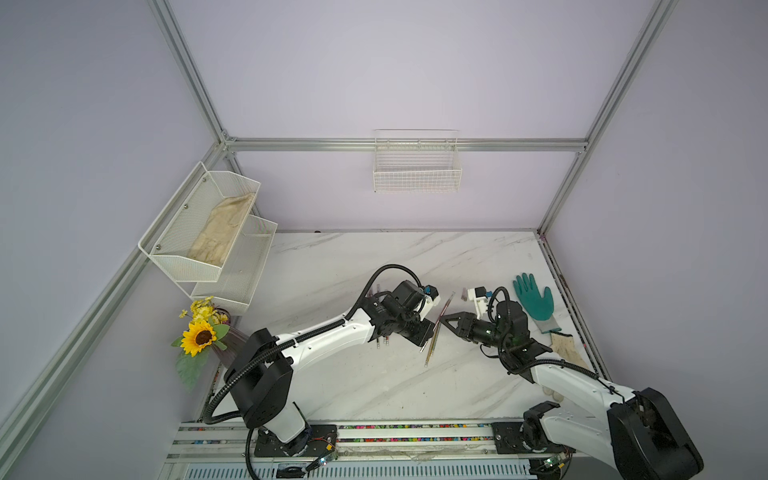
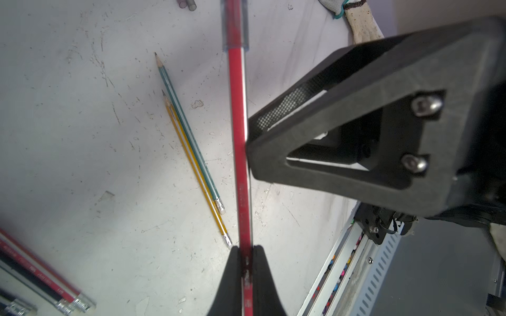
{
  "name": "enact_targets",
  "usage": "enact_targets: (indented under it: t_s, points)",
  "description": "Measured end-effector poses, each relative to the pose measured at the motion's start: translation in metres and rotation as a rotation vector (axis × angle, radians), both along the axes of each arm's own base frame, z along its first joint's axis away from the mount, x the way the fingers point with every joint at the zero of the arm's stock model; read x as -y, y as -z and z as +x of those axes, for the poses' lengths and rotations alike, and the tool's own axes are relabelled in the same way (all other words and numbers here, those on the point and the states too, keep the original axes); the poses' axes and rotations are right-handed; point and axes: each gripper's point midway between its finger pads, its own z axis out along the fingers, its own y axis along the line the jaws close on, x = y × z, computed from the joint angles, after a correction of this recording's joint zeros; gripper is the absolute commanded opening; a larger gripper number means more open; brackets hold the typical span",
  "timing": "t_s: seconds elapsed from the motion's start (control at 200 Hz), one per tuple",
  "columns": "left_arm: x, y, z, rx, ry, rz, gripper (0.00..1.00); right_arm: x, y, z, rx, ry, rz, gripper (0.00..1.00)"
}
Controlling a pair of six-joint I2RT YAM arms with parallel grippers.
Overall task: Remove the protective cover of the pencils
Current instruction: Remove the protective sleeve from the pencil.
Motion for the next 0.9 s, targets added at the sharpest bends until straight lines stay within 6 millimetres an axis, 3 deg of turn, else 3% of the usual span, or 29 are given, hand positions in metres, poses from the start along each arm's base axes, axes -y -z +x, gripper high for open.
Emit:
enact_targets:
  t_s: [0.315, 0.485, 0.58, 0.69, 0.82, 0.9]
  points:
    - [0.012, -0.003, -0.014, 0.006, 0.052, -0.018, 0.0, -0.003, -0.016, 0.007, 0.033, 0.002, 0.022, 0.29]
    - [0.013, -0.003, -0.014, 0.008, 0.054, -0.019, 0.0, -0.003, -0.017, 0.008, 0.03, 0.007, 0.023, 0.14]
    - [0.013, -0.003, -0.014, 0.013, 0.06, -0.02, 0.06, -0.002, -0.017, 0.008, 0.028, 0.014, 0.021, 0.0]
    - [0.014, -0.004, -0.013, 0.019, 0.061, -0.023, 0.19, 0.0, -0.019, 0.007, 0.028, 0.019, 0.02, 0.0]
    - [0.012, -0.002, -0.013, 0.018, 0.057, -0.011, 0.28, 0.0, -0.026, 0.005, 0.031, 0.022, 0.039, 0.0]
    - [0.011, 0.0, -0.013, 0.017, 0.055, -0.004, 0.28, -0.001, -0.029, 0.005, 0.024, 0.026, 0.059, 0.0]
